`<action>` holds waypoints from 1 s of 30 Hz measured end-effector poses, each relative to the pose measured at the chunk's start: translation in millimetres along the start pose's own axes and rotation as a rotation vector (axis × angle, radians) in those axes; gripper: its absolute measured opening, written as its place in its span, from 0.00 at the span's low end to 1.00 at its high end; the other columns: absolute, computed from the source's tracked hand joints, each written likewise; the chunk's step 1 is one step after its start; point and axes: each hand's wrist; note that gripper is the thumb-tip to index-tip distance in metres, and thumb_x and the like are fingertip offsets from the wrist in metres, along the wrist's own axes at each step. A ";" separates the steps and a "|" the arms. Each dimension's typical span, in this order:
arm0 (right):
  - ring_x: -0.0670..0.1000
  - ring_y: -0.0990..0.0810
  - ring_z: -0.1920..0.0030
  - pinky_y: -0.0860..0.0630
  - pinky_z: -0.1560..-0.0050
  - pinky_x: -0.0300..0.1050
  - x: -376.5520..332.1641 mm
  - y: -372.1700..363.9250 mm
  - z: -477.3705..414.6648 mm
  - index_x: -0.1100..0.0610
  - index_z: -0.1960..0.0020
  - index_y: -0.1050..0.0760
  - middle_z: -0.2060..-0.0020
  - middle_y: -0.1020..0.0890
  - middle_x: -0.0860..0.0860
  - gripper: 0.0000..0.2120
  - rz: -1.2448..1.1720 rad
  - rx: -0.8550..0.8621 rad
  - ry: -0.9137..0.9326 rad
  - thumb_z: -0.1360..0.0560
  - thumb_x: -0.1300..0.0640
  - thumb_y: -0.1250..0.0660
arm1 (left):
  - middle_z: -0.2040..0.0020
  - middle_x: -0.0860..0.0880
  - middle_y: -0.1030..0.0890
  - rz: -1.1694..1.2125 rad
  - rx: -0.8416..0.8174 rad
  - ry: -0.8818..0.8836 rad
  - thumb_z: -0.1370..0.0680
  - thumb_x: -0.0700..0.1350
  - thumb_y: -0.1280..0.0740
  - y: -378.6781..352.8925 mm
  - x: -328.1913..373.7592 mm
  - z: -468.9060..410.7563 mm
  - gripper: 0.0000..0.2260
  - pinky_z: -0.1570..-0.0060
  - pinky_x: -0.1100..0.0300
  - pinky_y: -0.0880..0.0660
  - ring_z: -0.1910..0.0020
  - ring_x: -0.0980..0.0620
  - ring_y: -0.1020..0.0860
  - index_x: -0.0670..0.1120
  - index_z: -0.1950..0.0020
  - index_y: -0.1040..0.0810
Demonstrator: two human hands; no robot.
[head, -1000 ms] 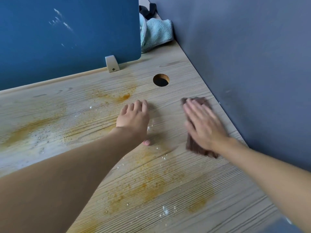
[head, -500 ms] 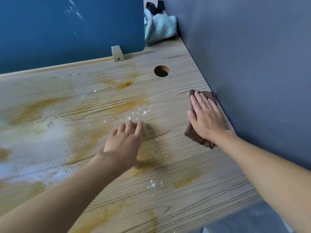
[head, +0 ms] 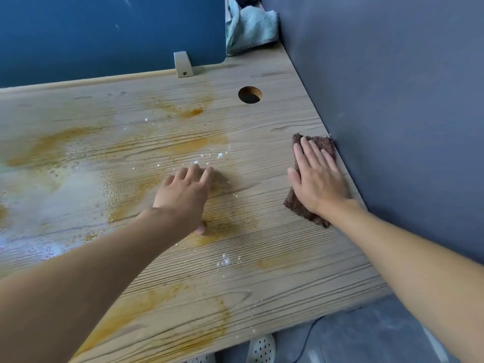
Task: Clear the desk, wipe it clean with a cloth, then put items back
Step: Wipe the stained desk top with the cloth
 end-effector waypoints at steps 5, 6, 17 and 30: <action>0.50 0.56 0.20 0.51 0.21 0.54 -61.4 -2.9 99.1 0.58 0.19 0.51 0.19 0.52 0.53 0.31 -0.034 -0.028 0.437 0.16 0.41 0.58 | 0.24 0.46 0.41 0.017 0.017 0.002 0.39 0.51 0.18 0.6 1.2 0.9 0.58 0.26 0.50 0.41 0.24 0.45 0.41 0.49 0.20 0.53; 0.50 0.56 0.20 0.52 0.21 0.53 -64.7 -3.0 112.9 0.57 0.19 0.50 0.19 0.52 0.53 0.31 -0.027 -0.054 0.566 0.16 0.41 0.55 | 0.24 0.46 0.41 0.019 0.018 0.000 0.39 0.51 0.17 1.0 1.3 1.4 0.57 0.27 0.50 0.41 0.24 0.45 0.41 0.49 0.20 0.52; 0.52 0.51 0.20 0.50 0.21 0.54 -28.1 -6.1 83.7 0.60 0.20 0.48 0.20 0.47 0.55 0.32 -0.020 0.048 0.082 0.17 0.42 0.60 | 0.25 0.45 0.38 0.036 0.032 -0.017 0.39 0.49 0.17 -2.3 -1.9 0.7 0.56 0.27 0.48 0.40 0.25 0.43 0.39 0.49 0.21 0.49; 0.49 0.51 0.20 0.53 0.21 0.50 1.5 -6.5 102.0 0.57 0.19 0.48 0.20 0.47 0.53 0.32 0.015 0.005 -0.014 0.18 0.42 0.60 | 0.25 0.43 0.37 0.015 0.037 -0.051 0.39 0.52 0.18 -4.3 -4.3 0.6 0.57 0.25 0.46 0.41 0.25 0.42 0.39 0.48 0.20 0.52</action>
Point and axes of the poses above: each hand's wrist, its own z-axis away from the middle knuckle, its own y-axis out of the back of the hand, x = y × z
